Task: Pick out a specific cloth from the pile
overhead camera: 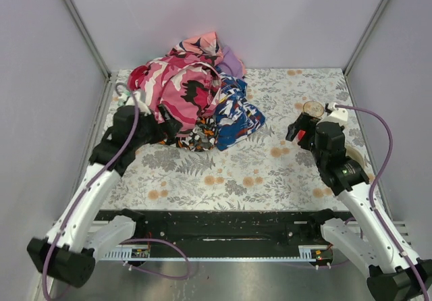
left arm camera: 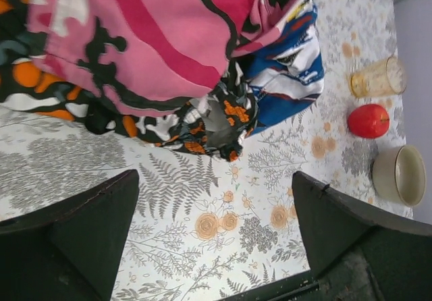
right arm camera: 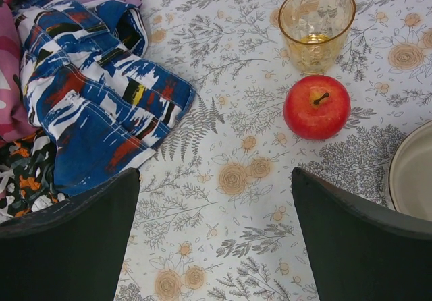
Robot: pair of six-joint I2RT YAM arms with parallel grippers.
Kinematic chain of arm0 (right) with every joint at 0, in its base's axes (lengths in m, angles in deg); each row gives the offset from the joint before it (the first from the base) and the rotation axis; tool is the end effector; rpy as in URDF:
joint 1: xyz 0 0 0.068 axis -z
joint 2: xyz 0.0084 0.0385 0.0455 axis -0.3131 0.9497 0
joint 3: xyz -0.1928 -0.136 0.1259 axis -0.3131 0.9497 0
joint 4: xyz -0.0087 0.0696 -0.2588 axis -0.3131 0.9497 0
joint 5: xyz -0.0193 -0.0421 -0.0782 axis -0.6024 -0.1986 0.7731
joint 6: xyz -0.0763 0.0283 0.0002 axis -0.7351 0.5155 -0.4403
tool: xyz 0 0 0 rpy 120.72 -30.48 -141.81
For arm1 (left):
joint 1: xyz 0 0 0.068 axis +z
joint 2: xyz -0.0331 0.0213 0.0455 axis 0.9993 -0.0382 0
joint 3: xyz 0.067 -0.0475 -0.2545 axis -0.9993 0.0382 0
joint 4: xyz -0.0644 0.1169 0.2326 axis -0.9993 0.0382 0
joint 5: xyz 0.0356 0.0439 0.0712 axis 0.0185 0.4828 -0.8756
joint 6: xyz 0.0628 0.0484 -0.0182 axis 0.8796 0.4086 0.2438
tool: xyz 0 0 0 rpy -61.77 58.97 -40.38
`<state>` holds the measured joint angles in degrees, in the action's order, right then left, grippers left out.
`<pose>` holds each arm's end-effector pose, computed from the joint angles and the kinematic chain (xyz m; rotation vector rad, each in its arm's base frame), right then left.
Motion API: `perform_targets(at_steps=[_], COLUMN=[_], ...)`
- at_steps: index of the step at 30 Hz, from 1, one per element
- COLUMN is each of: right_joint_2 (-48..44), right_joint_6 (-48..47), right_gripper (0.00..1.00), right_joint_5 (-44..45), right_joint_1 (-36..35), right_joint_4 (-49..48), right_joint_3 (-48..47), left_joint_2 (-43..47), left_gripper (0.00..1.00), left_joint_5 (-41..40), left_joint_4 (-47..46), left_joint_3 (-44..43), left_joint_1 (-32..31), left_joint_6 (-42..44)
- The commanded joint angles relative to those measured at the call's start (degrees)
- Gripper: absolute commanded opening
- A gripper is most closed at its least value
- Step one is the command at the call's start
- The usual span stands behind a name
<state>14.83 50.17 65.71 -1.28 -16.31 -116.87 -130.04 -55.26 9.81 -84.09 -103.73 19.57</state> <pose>0.2099 0.0492 0.3069 0.3181 1.9141 0.1821 0.2193 -0.0681 0.3259 -0.2769 2.0773 -0.6149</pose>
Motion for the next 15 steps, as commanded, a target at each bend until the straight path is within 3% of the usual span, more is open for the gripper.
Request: perform_targets(at_steps=[1,12,15], right_joint_2=[0.22,4.09,4.53], right_joint_6=[-2.36,-4.56,-5.26], right_gripper=[0.99,0.99,0.99], right_joint_5=[-1.31,-1.23,-1.31], right_joint_1=[0.11,0.11,0.11], right_joint_4=[-0.02,0.25,0.33], right_joint_3=[-2.27,-2.62,-2.54], left_joint_2=[-10.22,-44.23,-55.48], left_gripper=[0.99,0.99,0.99], left_joint_5=[-3.00,-11.36,-16.62], left_joint_4=[-7.27,-4.20,-0.35], left_joint_3=[-7.42,-34.57,-46.15], left_joint_1=[-6.82,-17.90,-20.02], left_joint_6=[0.07,6.13,8.59])
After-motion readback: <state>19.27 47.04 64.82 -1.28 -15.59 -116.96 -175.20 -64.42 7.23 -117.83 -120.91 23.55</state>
